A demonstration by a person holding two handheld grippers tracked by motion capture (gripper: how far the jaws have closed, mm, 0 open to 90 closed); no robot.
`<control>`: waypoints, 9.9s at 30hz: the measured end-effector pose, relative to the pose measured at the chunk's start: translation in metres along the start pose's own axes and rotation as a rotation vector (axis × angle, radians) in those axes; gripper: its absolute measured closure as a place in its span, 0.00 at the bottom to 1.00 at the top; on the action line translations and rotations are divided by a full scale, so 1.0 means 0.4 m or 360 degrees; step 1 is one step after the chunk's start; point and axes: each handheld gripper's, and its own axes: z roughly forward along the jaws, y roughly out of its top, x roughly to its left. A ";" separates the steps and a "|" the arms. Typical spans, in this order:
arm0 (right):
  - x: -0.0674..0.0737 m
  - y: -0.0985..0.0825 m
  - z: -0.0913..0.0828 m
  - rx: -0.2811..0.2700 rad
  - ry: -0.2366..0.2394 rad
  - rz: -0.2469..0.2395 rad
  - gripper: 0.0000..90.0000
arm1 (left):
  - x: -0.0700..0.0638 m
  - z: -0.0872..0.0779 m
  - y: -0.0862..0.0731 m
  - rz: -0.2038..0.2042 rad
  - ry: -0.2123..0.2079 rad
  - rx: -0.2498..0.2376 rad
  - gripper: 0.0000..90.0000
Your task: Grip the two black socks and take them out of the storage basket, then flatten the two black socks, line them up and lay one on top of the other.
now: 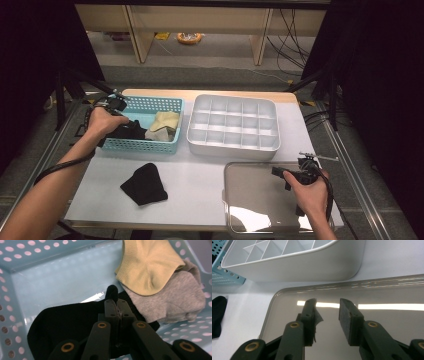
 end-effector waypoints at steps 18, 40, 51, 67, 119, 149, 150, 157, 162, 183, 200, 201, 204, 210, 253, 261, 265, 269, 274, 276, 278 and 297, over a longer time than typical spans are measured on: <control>-0.003 0.001 0.005 -0.0035 0.0008 -0.0015 0.74 | 0.007 -0.058 -0.021 0.0025 -0.0011 -0.0089 0.98; 0.014 0.010 0.017 -0.0018 0.0026 -0.0028 0.74 | 0.006 -0.093 -0.041 0.0019 0.0009 -0.0151 0.98; 0.016 0.013 0.023 -0.0020 0.0012 -0.0041 0.74 | -0.007 -0.138 -0.042 0.0051 0.0016 -0.0222 0.98; 0.013 0.015 0.028 -0.0033 0.0048 -0.0082 0.74 | -0.042 -0.214 -0.080 0.0099 -0.0043 -0.0375 0.98; 0.032 0.012 0.024 0.0028 0.0051 0.0042 0.74 | -0.206 -0.207 -0.332 0.0325 -0.0330 -0.0268 0.97; 0.015 0.016 0.027 -0.0008 0.0065 -0.0054 0.74 | -0.281 -0.145 -0.287 0.0475 -0.0284 -0.0305 0.63; 0.012 0.016 0.028 -0.0012 0.0040 -0.0083 0.74 | -0.282 -0.141 -0.285 0.0482 -0.0283 -0.0267 0.65; 0.066 0.011 -0.003 0.0142 0.0046 0.0370 0.74 | -0.256 -0.050 -0.276 0.0503 -0.0162 -0.0037 0.61; 0.014 0.008 0.010 -0.0040 0.0023 -0.0070 0.74 | -0.256 -0.023 -0.284 0.0542 -0.0161 0.0030 0.54; 0.019 0.005 0.011 -0.0032 0.0010 -0.0067 0.74 | -0.278 0.027 -0.295 0.0597 -0.0149 0.0143 0.99; 0.025 0.006 0.005 -0.0028 0.0019 -0.0056 0.74 | -0.198 -0.026 -0.278 0.0478 0.0063 0.0052 0.99; 0.029 0.004 0.005 -0.0020 0.0038 -0.0003 0.74 | -0.193 -0.023 -0.279 0.0464 0.0084 0.0051 0.99; 0.025 0.005 0.007 -0.0021 0.0004 -0.0043 0.74 | -0.181 -0.010 -0.287 0.0444 0.0077 0.0074 0.99; 0.025 0.006 0.013 -0.0025 0.0035 -0.0070 0.73 | -0.186 -0.002 -0.287 0.0446 0.0056 0.0076 0.99; 0.022 0.003 0.008 -0.0043 0.0028 -0.0060 0.73 | -0.193 0.000 -0.287 0.0591 -0.0050 0.0249 0.93; 0.026 0.004 0.004 -0.0053 0.0009 -0.0067 0.73 | -0.226 -0.076 -0.262 0.0591 -0.0078 0.0067 0.94; 0.037 0.007 0.001 -0.0055 0.0011 -0.0059 0.73 | -0.264 -0.116 -0.239 0.0642 -0.0111 -0.0017 0.94; 0.048 0.009 -0.001 -0.0046 0.0035 -0.0054 0.73 | -0.325 -0.128 -0.223 0.0702 -0.0209 -0.0086 0.94; 0.057 0.015 -0.002 -0.0044 0.0042 -0.0109 0.73 | -0.394 -0.119 -0.198 0.0772 -0.0310 -0.0134 0.94; 0.058 0.017 0.003 -0.0047 0.0050 -0.0126 0.73 | -0.414 -0.114 -0.189 0.0802 -0.0320 -0.0135 0.94; 0.065 0.018 0.005 -0.0049 0.0060 -0.0134 0.73 | -0.439 -0.099 -0.181 0.0811 -0.0352 -0.0137 0.94; 0.153 0.031 0.048 0.0020 0.0148 -0.0252 0.73 | -0.596 0.040 -0.159 0.0991 -0.0466 -0.0138 0.94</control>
